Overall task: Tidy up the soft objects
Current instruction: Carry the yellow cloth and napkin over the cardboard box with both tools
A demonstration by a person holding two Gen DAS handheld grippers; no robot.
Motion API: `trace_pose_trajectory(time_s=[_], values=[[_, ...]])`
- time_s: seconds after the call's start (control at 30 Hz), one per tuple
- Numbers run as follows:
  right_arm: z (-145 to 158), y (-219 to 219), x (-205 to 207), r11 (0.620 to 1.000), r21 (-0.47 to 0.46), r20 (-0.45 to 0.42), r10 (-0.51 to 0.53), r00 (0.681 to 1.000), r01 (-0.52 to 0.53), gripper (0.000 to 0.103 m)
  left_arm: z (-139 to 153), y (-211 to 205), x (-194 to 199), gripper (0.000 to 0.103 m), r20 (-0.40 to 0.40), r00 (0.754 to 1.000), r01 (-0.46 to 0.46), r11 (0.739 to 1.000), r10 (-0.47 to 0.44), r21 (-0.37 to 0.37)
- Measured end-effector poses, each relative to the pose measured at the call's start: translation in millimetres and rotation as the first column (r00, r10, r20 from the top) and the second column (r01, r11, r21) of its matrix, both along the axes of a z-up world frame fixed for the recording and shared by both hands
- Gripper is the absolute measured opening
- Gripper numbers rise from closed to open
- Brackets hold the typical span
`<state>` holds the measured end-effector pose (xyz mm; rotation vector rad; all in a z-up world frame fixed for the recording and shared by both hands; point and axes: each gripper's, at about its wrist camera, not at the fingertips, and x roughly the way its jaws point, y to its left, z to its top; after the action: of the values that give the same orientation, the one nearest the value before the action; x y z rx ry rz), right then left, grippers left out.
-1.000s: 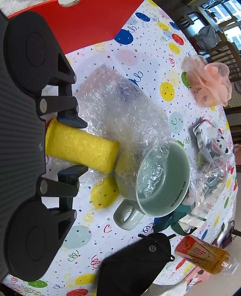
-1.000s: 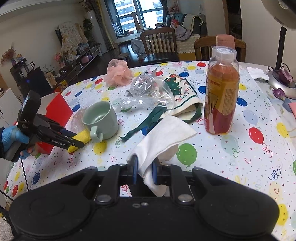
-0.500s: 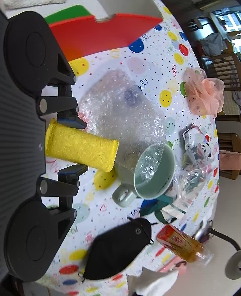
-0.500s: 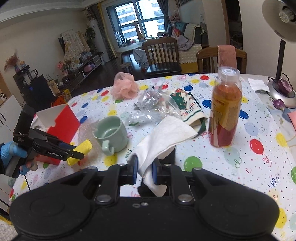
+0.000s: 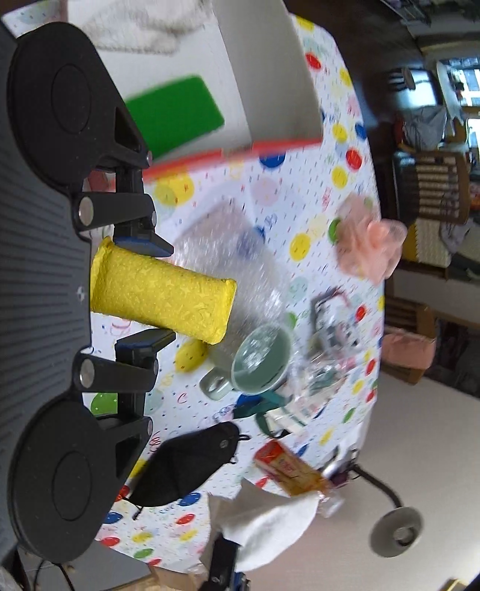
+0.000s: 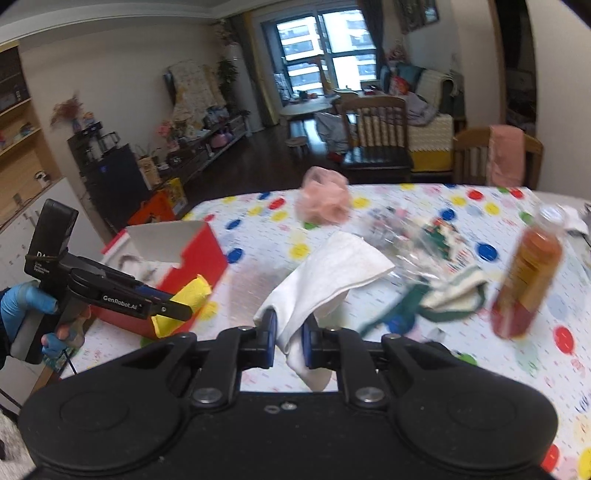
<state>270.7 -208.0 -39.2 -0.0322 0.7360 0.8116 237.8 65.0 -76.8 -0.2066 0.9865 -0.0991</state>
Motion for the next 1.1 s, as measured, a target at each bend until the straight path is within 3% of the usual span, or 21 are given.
trace_pose_trajectory(time_s=[0.27, 0.6, 1.1], values=[[16.7, 79.5, -15.5, 0.992, 0.014, 0.034, 0.127, 0.991, -0.128, 0.013, 25.9, 51.4, -28.3, 0.041, 0.038, 0.997, -0.065, 0.998, 0.064, 0.015], [18.3, 177.0, -32.7, 0.967, -0.004, 0.041, 0.253, 0.967, -0.253, 0.013, 30.3, 127.0, -54.8, 0.041, 0.041, 0.985, -0.169, 0.985, 0.167, 0.043], [-20.6, 295.8, -32.6, 0.936, -0.097, -0.054, 0.334, 0.941, -0.338, 0.013, -7.0, 219.3, -54.0, 0.041, -0.051, 0.962, -0.261, 0.956, 0.269, 0.133]])
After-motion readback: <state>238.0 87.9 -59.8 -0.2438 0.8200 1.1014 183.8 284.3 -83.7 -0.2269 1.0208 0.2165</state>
